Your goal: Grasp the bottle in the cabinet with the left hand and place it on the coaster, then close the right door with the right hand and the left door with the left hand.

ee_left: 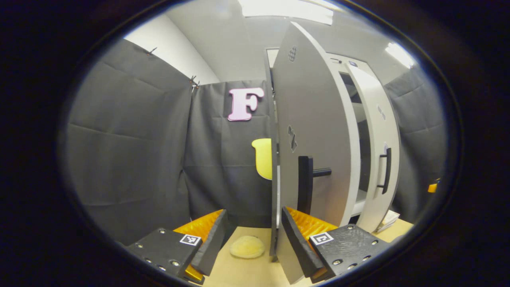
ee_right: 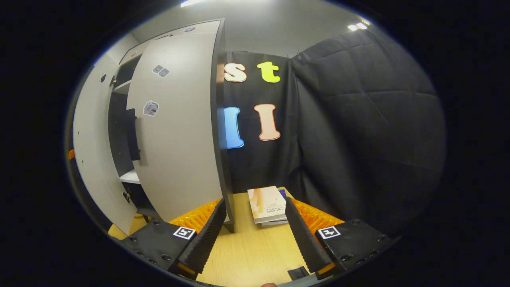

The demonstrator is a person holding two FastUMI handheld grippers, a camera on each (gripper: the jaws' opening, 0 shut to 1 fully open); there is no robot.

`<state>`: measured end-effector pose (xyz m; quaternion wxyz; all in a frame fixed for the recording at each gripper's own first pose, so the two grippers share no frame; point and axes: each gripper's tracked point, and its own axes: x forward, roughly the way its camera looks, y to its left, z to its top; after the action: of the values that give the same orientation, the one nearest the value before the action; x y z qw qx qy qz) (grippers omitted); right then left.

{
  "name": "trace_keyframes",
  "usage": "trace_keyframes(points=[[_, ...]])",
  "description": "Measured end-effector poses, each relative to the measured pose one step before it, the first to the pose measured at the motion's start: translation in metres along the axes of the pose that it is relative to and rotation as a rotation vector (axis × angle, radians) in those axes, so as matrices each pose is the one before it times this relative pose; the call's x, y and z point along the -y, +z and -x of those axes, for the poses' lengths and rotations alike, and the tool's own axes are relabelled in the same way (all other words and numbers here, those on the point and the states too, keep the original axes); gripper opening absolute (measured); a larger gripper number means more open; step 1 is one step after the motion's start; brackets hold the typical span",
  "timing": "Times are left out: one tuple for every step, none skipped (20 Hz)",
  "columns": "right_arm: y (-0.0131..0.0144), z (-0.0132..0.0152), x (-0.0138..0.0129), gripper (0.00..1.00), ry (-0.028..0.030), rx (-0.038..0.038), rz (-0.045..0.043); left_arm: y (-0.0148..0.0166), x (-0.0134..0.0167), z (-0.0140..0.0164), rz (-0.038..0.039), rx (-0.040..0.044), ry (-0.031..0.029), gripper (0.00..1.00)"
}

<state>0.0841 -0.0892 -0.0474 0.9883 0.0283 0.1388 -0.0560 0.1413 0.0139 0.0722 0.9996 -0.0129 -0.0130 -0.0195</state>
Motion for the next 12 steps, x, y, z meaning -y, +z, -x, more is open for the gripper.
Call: trace_keyframes(points=[[-0.00118, 0.00044, 0.00057, 0.92, 0.00143, 0.00187, 0.00025, 0.00103, 0.00338, 0.00009, 0.00007, 0.00185, -0.0018, 0.83], [0.00064, -0.00042, 0.0011, 0.92, -0.00011, -0.0005, 0.00117, 0.00003, 0.00219, 0.0006, -0.00062, 0.00191, 0.0008, 0.84], [-0.00037, 0.00092, 0.00227, 0.92, -0.00082, -0.00156, 0.00091, -0.0002, 0.00198, 0.00138, -0.00302, 0.00139, 0.00184, 0.84], [-0.00126, 0.00043, 0.00156, 0.92, -0.00014, -0.00151, -0.00078, 0.0008, 0.00308, 0.00008, -0.00389, 0.00263, -0.00144, 0.84], [0.00067, -0.00036, 0.00086, 0.92, 0.00087, -0.00075, -0.00297, -0.00076, 0.00487, 0.00018, -0.00072, 0.0015, -0.00495, 0.84], [-0.00154, 0.00075, -0.00047, 0.92, 0.00204, -0.00173, -0.0025, -0.00046, 0.00431, 0.00031, 0.00254, 0.00076, -0.00842, 0.84], [-0.00019, 0.00062, -0.00058, 0.92, 0.00232, -0.00164, 0.00039, 0.00078, 0.00524, -0.00097, 0.00254, 0.00234, -0.01057, 0.84], [-0.0004, 0.00095, 0.00082, 0.92, -0.00031, -0.00058, 0.00324, 0.00006, 0.00135, -0.00111, 0.00414, 0.00236, -0.00953, 0.84], [0.00019, 0.0013, 0.00076, 0.95, -0.0009, -0.00014, 0.00454, 0.00022, 0.00429, -0.0003, 0.00254, 0.00401, -0.00954, 0.84], [-0.00012, 0.00088, 0.00109, 0.92, -0.00074, 0.00025, 0.00351, 0.0015, 0.00494, -0.00109, 0.00239, 0.00425, -0.0078, 0.84], [0.00046, 0.00116, 0.00109, 0.92, -0.00207, -0.00018, 0.0012, -0.00092, 0.00353, -0.00237, 0.00143, 0.00123, 0.00195, 0.84], [0.00041, 0.00184, 0.00145, 0.92, -0.00139, 0.00017, -0.00108, -0.00316, 0.00311, -0.00247, -0.00209, -0.00091, 0.00661, 0.84]])
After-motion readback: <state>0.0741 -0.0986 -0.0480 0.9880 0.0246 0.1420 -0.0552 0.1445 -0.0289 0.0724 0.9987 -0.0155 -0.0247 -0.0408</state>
